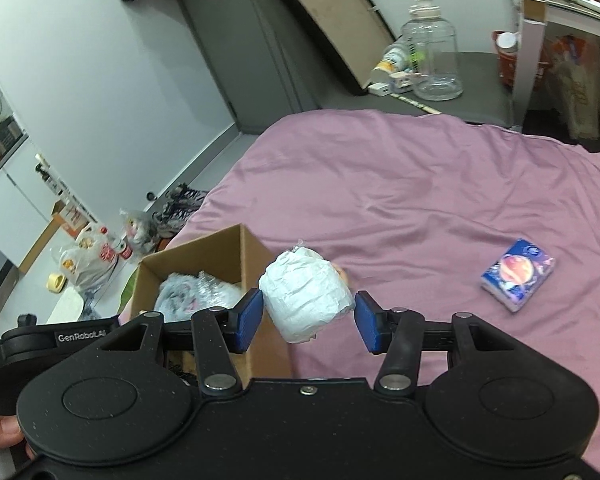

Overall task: Organize soft objects
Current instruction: 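Carry the denim plush and paper ball over the box, open the left tool, then open the right tool to drop the white paper ball into the box, then withdraw both tools from the box toward the hamburger plush and tissue pack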

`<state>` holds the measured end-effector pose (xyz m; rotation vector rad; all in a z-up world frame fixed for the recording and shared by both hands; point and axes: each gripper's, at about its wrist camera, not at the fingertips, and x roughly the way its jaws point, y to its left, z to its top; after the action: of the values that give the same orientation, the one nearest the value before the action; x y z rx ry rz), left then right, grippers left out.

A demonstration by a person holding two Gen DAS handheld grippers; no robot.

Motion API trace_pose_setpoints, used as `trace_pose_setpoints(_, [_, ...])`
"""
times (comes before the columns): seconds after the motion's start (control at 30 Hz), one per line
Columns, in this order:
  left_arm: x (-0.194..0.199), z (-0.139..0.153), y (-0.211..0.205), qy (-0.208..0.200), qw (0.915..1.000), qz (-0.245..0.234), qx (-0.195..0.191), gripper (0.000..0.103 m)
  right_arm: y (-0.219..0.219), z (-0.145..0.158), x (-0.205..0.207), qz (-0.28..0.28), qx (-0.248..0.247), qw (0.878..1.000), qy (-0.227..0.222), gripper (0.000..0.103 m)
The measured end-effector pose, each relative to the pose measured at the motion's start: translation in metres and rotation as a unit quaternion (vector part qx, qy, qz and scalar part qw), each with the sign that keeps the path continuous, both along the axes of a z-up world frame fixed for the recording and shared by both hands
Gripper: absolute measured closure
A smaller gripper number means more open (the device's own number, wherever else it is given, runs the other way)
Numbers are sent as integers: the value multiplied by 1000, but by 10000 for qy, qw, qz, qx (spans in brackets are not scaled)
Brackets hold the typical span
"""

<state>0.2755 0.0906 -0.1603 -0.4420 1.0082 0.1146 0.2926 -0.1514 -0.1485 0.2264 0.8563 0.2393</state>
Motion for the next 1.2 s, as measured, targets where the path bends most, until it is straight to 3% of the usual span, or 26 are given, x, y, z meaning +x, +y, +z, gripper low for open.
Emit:
trace_pose_setpoints(0.67, [-12,6,30,82,9996,272,-75,43,60,-1,-12,614,-21,9981,52,53])
trace_pose_setpoints(0.77, [-14,11,31,42,9995,314,-32,43,65,-1,-12,831,214,9963,86,46])
trace_pose_setpoints(0.83, [-15,13,32,36,9994,345,1,43,65,2,-13,809,224,9964,77,26])
trace_pose_setpoints(0.87, [-16,15,33,29,9994,355,13,43,63,5,-13,737,186,9971,20,23])
trace_pose_setpoints(1.2, [-20,23,16,4,9996,214,168,42,37,5,-18,498,-91,9986,156,23])
